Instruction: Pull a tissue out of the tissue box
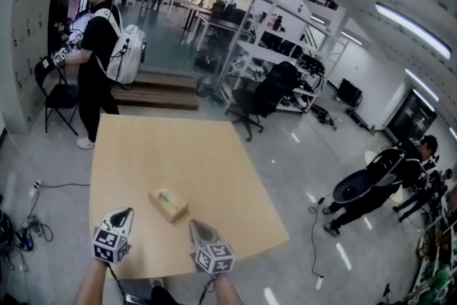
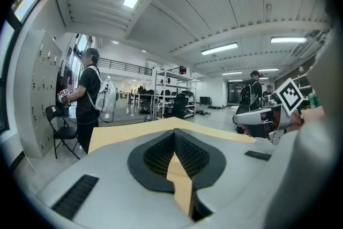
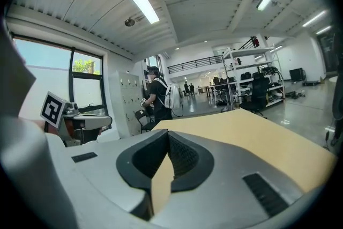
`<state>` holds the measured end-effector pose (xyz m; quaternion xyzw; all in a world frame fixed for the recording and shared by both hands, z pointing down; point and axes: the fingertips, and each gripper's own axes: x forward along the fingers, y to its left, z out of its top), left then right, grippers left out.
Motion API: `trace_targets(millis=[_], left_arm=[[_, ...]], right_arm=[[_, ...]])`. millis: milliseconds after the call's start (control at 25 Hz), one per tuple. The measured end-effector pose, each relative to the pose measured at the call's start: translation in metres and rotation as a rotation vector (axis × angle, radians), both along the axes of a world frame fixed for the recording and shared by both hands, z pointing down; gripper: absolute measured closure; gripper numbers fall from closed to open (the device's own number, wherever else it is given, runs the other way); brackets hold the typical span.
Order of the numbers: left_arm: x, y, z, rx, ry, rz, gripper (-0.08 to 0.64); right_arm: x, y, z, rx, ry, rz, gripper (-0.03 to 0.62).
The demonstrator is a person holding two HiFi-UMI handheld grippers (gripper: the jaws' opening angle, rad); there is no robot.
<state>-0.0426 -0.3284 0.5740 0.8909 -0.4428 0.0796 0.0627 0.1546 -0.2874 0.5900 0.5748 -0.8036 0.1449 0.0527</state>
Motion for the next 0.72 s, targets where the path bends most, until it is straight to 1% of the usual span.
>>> trace_targets(millis=[160, 400, 720], left_arm=[[0.008, -0.024, 0.015, -0.026, -0.02, -0.003, 0.552], [0.015, -0.05, 0.043, -0.091, -0.022, -0.001, 0.552], [0.017, -0.071, 0.071, -0.143, -0.028, -0.004, 0.552]], right_arm=[[0.006, -0.026, 0.013, -0.025, -0.027, -0.007, 0.581], [0.007, -0.056, 0.034, -0.075, -0.013, -0.023, 0.581], [0.006, -0.081, 0.06, -0.123, 0.018, -0.042, 0.581]])
